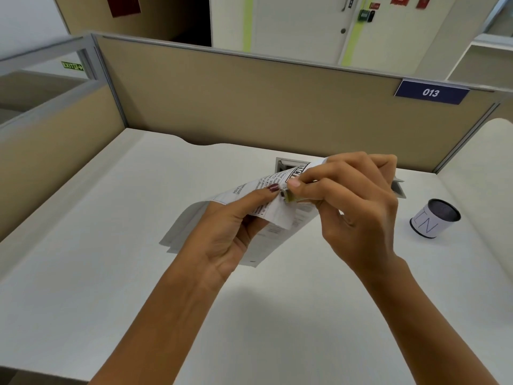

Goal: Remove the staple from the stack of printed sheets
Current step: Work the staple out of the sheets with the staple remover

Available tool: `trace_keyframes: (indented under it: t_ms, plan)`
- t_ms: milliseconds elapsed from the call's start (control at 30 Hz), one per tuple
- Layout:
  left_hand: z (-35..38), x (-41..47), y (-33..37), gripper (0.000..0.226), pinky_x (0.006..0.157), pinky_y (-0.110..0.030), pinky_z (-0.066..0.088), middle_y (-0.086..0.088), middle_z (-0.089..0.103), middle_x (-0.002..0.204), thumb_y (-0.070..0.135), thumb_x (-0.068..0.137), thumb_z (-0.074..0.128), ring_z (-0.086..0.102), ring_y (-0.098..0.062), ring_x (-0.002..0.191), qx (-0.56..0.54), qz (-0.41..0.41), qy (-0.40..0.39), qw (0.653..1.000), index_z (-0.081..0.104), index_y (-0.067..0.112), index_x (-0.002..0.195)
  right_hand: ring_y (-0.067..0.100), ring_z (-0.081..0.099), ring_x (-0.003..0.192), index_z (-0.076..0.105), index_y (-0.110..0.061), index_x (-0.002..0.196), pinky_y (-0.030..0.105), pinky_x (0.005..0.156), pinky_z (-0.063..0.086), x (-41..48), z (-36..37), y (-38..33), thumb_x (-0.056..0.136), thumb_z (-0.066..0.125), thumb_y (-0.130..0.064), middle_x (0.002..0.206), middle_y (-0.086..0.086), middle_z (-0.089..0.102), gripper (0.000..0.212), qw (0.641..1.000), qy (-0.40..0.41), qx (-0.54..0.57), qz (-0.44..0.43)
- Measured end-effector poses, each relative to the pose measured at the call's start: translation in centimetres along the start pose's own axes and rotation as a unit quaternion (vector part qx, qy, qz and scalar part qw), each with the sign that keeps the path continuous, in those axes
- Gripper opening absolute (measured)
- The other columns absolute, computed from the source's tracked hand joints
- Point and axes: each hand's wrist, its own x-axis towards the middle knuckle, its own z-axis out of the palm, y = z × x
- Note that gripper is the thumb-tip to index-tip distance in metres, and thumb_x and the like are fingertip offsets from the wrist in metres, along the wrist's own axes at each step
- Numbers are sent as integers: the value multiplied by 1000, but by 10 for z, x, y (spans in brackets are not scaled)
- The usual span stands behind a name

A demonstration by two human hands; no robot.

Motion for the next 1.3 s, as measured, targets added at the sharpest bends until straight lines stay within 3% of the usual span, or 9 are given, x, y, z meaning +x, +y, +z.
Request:
trace_keyframes:
  t_ms: [167,300,467,600,700,867,1000,1200,1300]
  plan:
    - [0,-2,0,9,52,-20,56,-3,76,73,11,55,72,72,-12,65,-5,6,5,1000,77,14,61,22,64,82,75,-11,77,37,76,35,-8,1,1,82,77,-5,87,-7,69,8,993,-13,66,96]
    - [-2,-1,2,29,57,-22,57,-3,77,83,12,59,72,73,-13,73,-3,25,-1,1000,70,13,89,19,65,88,74,-11,86,38,77,41,-11,1,-4,75,82,-4,91,-8,68,16,979,-29,78,184]
    - [-7,-1,3,23,63,-19,56,0,77,90,8,59,71,73,-12,83,36,59,-47,997,78,16,79,17,65,88,73,-11,88,41,75,42,-6,-6,-9,75,81,-10,92,-14,65,15,976,-38,69,201]
    - [-10,-1,1,56,67,-21,57,-4,75,101,11,56,74,72,-16,92,67,75,-21,995,65,10,111,20,65,88,73,-11,87,38,77,39,-2,-12,-12,75,82,-9,92,-12,66,15,979,-51,54,191]
    - [-11,-1,1,70,68,-23,58,-6,74,104,15,52,76,72,-17,91,89,94,0,992,59,8,119,23,65,86,75,-11,86,33,77,34,0,-14,-15,77,81,-8,89,-3,72,11,984,-66,27,166]
    - [-9,-3,2,57,82,-34,57,-1,73,104,24,51,78,70,-20,96,167,128,27,977,65,20,107,24,64,85,76,-10,84,35,75,31,4,-18,-16,80,78,-10,90,-1,74,4,987,-88,8,131]
    - [-10,-3,1,26,68,-21,58,15,75,81,12,69,77,72,-9,81,189,153,21,970,66,28,86,25,64,82,77,-11,84,34,74,29,6,-19,-18,84,74,-13,88,0,74,4,990,-85,-6,115]
    - [-9,-3,1,32,71,-22,58,4,74,95,12,67,76,71,-13,85,175,152,3,973,65,26,94,26,64,80,77,-11,83,33,73,29,5,-18,-21,86,74,-14,86,1,75,5,993,-62,-29,100]
    - [-10,-2,1,40,68,-20,58,7,74,89,22,53,76,72,-8,79,163,141,-3,976,64,27,92,27,65,80,77,-10,83,31,73,28,3,-16,-22,86,74,-15,85,2,75,7,993,-58,-28,103]
